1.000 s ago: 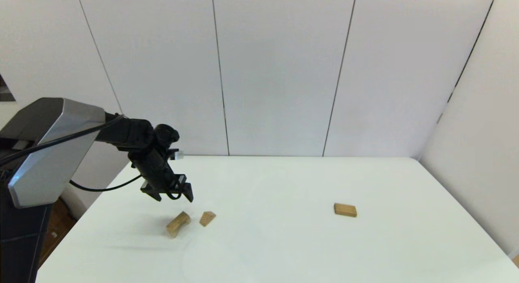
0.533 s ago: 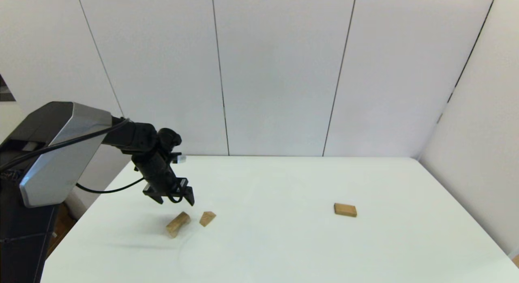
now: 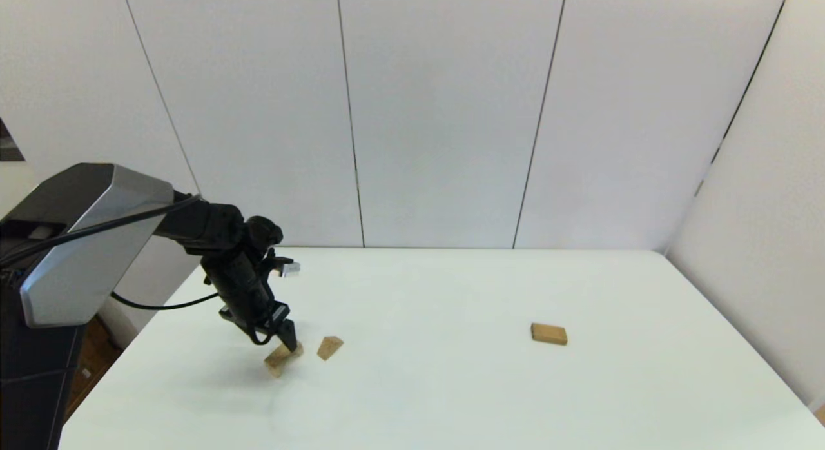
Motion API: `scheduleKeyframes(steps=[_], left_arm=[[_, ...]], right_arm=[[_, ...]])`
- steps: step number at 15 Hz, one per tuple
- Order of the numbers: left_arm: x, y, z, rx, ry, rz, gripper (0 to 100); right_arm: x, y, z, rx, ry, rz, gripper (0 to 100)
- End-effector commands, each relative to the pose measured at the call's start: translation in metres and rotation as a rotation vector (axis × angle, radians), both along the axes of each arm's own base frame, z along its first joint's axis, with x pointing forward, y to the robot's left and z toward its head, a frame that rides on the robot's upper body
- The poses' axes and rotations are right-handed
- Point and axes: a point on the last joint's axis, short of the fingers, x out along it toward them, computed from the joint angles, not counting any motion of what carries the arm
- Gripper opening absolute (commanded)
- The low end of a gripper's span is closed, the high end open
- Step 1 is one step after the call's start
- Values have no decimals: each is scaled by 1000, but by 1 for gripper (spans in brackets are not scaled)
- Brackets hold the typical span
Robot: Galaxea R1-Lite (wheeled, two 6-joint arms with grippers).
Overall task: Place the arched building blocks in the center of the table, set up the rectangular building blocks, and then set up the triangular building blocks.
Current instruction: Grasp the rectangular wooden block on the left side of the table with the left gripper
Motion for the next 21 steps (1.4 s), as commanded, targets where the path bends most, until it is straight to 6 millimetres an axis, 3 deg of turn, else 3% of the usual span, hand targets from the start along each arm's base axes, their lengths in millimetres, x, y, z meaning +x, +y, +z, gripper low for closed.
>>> scheduleKeyframes(steps=[1, 5, 10, 16, 17, 21], left_arm=[[-6, 2, -4, 4, 27, -32, 100], [-8, -6, -13, 8, 45, -63, 100], [1, -20, -40, 9, 33, -97, 100], [4, -21, -38, 9, 23, -100, 100], [4, -21, -38, 8, 23, -98, 0], [5, -23, -36, 9, 19, -101, 0]], right_arm=[[0, 0, 0, 0, 1, 1, 100], [0, 0, 0, 0, 1, 1, 100], [0, 0, 0, 0, 1, 1, 100], [0, 0, 0, 0, 1, 1, 100], [0, 0, 0, 0, 1, 1, 100], [0, 0, 0, 0, -1, 1, 100]])
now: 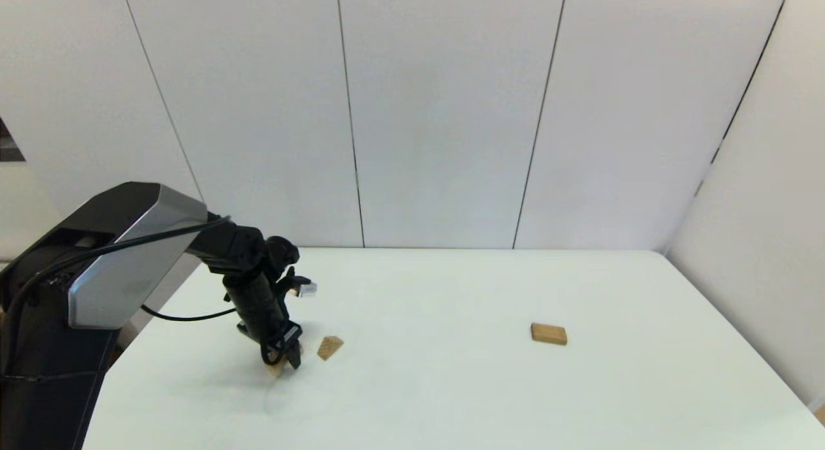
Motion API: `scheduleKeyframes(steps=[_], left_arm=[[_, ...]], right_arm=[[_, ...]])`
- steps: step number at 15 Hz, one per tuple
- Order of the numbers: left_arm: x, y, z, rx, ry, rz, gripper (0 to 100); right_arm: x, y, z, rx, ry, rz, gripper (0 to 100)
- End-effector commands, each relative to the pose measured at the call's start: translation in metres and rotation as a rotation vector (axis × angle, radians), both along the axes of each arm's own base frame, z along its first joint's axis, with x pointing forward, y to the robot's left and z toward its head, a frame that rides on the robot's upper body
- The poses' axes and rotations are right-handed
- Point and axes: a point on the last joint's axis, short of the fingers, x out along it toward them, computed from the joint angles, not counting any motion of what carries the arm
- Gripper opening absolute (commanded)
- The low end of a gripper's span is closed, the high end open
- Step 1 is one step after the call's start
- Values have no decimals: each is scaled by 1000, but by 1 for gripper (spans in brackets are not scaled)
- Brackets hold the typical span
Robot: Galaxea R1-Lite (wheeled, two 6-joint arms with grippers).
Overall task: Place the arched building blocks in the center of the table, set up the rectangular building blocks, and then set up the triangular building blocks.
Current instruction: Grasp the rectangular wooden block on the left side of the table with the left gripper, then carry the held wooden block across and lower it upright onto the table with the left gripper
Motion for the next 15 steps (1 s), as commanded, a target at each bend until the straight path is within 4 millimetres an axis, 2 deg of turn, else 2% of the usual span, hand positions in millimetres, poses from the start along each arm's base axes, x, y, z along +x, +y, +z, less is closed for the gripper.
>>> scheduleKeyframes(steps=[1, 3, 7, 9, 13, 15], left_arm=[[2, -1, 1, 0, -6, -4, 0], [4, -1, 3, -2, -18, 1, 0], [4, -1, 23, 14, -67, 12, 0], [0, -1, 46, 5, -103, 9, 0], [-19, -26, 108, -26, -242, -72, 0], [-27, -40, 122, -37, -282, -140, 0]], right_arm=[[0, 0, 0, 0, -1, 1, 100], [0, 0, 0, 0, -1, -1, 100], [0, 0, 0, 0, 1, 1, 100], [0, 0, 0, 0, -1, 1, 100], [0, 0, 0, 0, 1, 1, 100], [0, 0, 0, 0, -1, -1, 100]])
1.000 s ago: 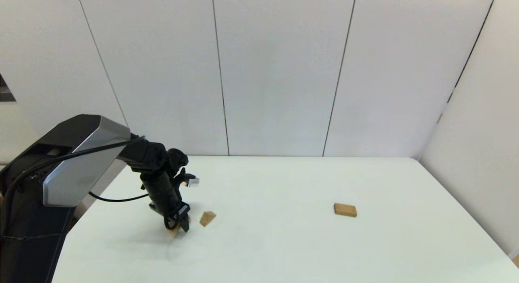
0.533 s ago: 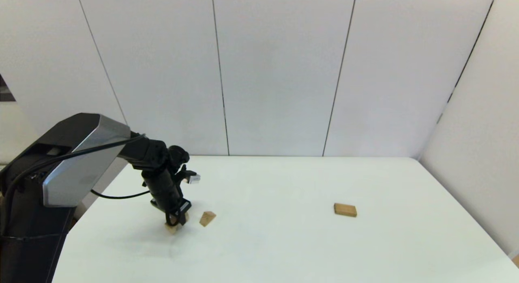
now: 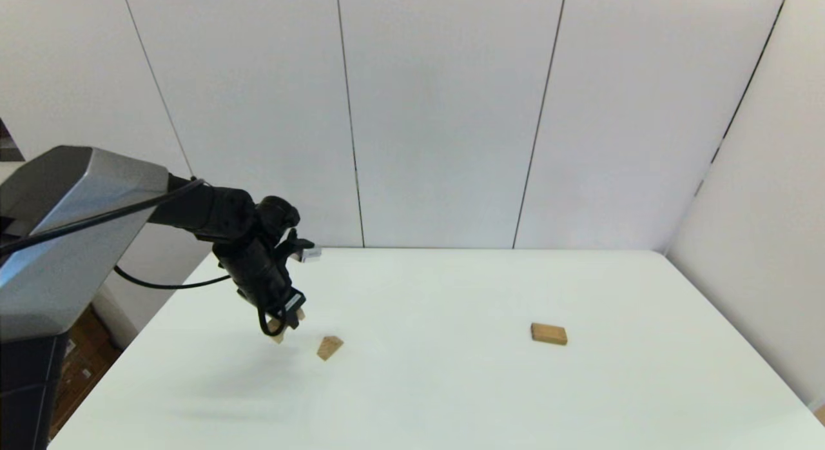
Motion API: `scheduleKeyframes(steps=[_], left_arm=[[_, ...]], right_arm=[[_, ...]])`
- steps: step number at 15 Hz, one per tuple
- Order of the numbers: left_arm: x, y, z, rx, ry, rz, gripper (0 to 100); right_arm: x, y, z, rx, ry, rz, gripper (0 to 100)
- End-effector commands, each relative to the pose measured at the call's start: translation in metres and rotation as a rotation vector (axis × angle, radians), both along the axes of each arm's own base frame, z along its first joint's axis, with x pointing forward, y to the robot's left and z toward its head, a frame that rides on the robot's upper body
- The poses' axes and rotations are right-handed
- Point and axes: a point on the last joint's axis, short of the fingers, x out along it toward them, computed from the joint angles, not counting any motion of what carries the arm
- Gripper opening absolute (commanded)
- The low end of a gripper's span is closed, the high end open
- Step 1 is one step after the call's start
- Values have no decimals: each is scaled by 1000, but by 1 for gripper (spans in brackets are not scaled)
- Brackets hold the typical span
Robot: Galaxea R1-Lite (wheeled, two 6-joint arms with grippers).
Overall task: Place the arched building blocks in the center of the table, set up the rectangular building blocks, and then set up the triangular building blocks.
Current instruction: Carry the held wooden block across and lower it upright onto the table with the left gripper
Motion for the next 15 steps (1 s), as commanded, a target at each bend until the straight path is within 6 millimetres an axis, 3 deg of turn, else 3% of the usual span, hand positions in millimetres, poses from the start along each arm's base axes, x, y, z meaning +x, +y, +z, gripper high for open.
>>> scheduleKeyframes(steps=[1, 5, 9, 15], left_arm=[[-17, -20, 41, -20, -100, -88, 0], [-30, -35, 49, -10, -83, -158, 0], [-45, -87, 38, 26, -92, -472, 0], [-51, -150, 24, -8, -54, -724, 0]], right_arm=[[0, 0, 0, 0, 1, 1, 100], [0, 0, 0, 0, 1, 1, 100], [0, 0, 0, 0, 1, 1, 100], [0, 0, 0, 0, 1, 1, 100]])
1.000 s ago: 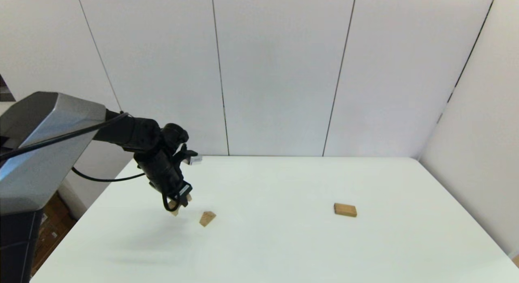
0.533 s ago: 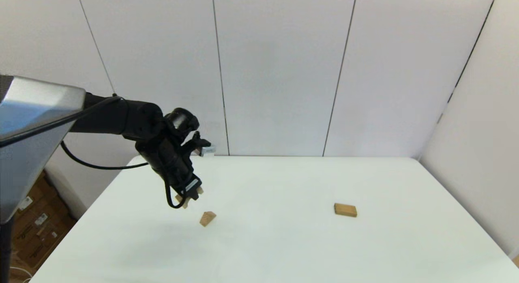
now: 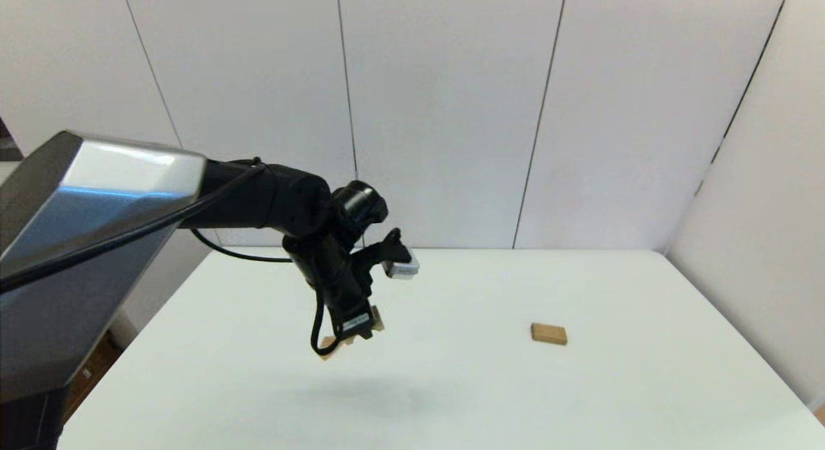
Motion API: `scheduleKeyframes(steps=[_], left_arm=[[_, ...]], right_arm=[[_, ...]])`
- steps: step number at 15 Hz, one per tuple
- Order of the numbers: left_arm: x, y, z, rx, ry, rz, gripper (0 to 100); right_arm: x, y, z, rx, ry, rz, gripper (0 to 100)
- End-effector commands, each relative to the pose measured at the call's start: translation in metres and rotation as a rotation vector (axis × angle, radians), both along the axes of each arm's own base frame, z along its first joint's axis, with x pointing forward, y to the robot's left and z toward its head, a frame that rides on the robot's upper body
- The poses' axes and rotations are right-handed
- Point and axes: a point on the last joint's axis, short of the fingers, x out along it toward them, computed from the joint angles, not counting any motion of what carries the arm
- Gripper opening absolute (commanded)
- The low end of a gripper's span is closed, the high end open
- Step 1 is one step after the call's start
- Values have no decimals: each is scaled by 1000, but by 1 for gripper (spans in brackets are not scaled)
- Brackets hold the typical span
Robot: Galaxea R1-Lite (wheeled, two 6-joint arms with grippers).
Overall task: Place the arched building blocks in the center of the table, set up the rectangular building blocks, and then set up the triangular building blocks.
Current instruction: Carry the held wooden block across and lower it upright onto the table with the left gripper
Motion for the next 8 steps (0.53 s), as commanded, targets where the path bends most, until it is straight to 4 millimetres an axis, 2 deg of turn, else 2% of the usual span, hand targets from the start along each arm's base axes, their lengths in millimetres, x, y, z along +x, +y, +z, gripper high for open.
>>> scheduleKeyframes(steps=[1, 6, 8], left_arm=[[-1, -34, -20, 1, 56, -85, 0], [-5, -78, -46, 19, 93, -180, 0], [-5, -87, -58, 15, 71, -245, 0]], right_arm=[[0, 0, 0, 0, 1, 1, 100], [0, 0, 0, 0, 1, 0, 100], [0, 0, 0, 0, 1, 1, 100]])
